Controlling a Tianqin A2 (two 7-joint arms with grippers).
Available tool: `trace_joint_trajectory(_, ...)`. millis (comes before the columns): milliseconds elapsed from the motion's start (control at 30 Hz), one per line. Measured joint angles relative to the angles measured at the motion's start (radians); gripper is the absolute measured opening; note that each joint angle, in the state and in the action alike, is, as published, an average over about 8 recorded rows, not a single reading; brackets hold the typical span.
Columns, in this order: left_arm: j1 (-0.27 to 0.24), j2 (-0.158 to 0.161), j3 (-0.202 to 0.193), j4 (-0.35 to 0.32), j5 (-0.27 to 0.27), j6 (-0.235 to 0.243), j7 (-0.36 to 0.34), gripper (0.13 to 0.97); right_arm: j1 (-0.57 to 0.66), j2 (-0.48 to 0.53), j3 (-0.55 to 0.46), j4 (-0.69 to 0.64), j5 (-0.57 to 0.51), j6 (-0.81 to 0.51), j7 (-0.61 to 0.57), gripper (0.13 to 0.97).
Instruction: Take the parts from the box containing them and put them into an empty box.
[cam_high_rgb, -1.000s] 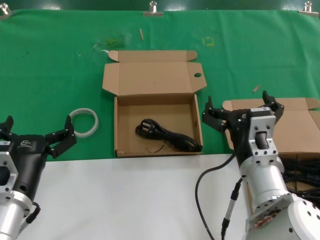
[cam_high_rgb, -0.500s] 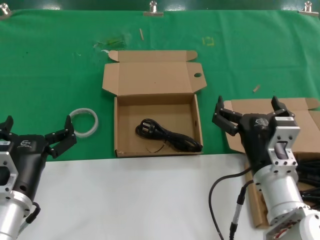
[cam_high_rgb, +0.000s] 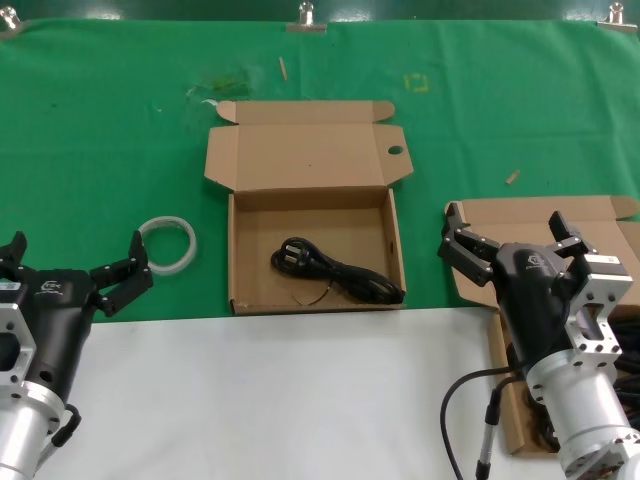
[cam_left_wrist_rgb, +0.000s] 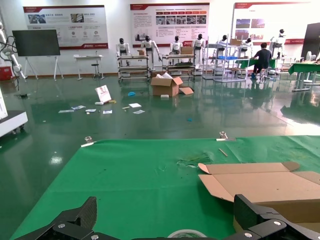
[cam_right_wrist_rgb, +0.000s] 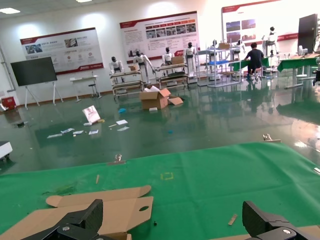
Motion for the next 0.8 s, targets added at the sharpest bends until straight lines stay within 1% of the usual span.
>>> trace_joint_trajectory(800,0.0,0.0,0.0,0.0,0.0,0.0,0.0,0.965,-0.003,0.0,0.004,0.0,-0.007,-0.005,0.011,0.966)
